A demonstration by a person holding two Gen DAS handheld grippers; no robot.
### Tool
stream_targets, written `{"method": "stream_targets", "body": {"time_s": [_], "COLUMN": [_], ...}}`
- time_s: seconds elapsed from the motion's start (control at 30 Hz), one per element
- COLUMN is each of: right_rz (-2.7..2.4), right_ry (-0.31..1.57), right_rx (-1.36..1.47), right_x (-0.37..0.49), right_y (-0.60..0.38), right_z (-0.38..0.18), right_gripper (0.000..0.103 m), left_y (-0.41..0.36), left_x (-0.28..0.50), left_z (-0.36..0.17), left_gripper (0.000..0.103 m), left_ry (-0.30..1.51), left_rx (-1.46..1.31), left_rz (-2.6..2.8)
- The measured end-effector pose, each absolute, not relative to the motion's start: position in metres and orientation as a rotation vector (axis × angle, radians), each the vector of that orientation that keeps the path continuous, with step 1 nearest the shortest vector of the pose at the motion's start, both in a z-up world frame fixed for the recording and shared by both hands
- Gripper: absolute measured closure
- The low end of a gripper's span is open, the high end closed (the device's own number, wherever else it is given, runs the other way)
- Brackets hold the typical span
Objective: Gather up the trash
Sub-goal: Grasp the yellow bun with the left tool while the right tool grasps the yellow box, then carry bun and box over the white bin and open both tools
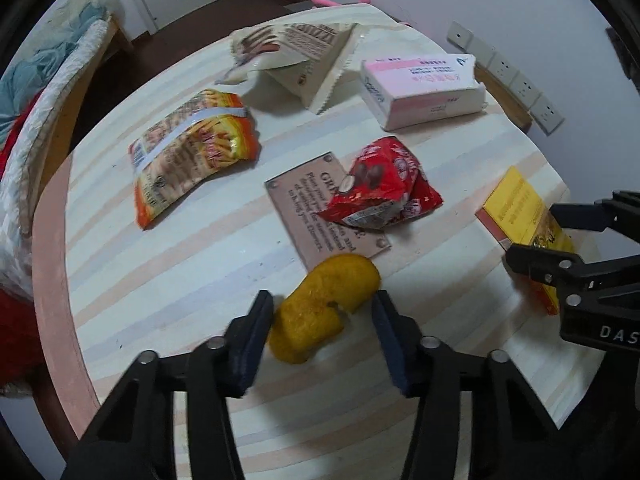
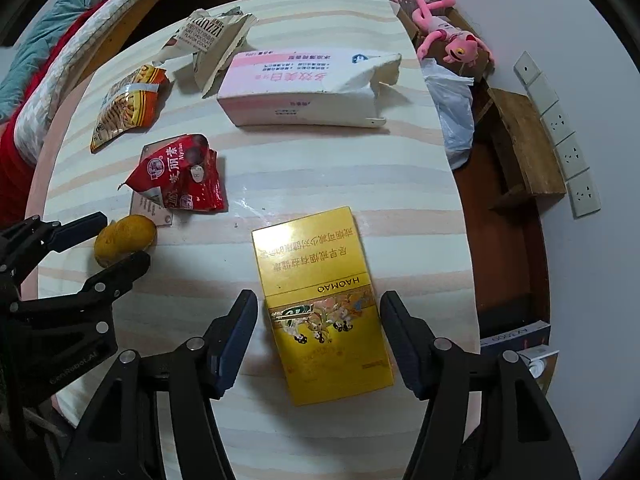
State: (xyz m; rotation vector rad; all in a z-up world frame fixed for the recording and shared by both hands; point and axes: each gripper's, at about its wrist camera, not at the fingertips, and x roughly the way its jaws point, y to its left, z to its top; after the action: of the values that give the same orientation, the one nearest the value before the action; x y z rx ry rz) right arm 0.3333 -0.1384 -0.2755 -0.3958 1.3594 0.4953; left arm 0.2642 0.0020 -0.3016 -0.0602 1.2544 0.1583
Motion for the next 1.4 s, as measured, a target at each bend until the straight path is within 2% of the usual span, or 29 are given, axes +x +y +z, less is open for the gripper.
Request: {"method": "stream_targets", "body": {"time_s": [0.03,0.1,0.23,0.47,0.8,1.03,1.2,1.4], "right_rz": [0.494,0.493,0.471,0.478,0.588,0.703,0.843,1.026], "right_ry": [1.359,1.369,1.346,1.318,1.3,1.268,1.204,1.132], "right_rx": [-0.399,-0.396,-0.404,-0.393,-0.292,-0.222,-0.21,-0.24], "right_x": [0.335,0.335,0.332,0.323,0.283,0.246,0.213,0.162], "right_y": [-0.139,-0.138,-0.137,-0.137,-0.136,-0.119,-0.075,0.001], "right_z": [-0.278,-0.282,-0.285,-0.282,-0.257,-0.224,-0.178,-0.132], "right_gripper": [0.037,0.038,0.04,0.041,0.042,0.042,0.042,0.042], "left_y": [0.003,0.005,0.006,0.003,0.004,0.057,0.098,0.156], "left_x": [0.266,0.262,0.256,0.235,0.16,0.114,0.06,-0.005], "left_z": [-0.301,-0.302,-0.301,-0.292,-0.242,-0.178,-0.135,-0.117], "left_gripper": [0.072,0.078,0.085,0.087,0.087,0.087,0.087,0.087], "left_ry": [1.254,1.252,1.247,1.225,1.126,0.992,0.916,0.865], "left_rx": [-0.058,-0.069,-0.112,-0.158,-0.265,-0.285,-0.304,-0.36], "left_rz": [0.169,0.201,0.248,0.334,0.444,0.53,0.627,0.77]}}
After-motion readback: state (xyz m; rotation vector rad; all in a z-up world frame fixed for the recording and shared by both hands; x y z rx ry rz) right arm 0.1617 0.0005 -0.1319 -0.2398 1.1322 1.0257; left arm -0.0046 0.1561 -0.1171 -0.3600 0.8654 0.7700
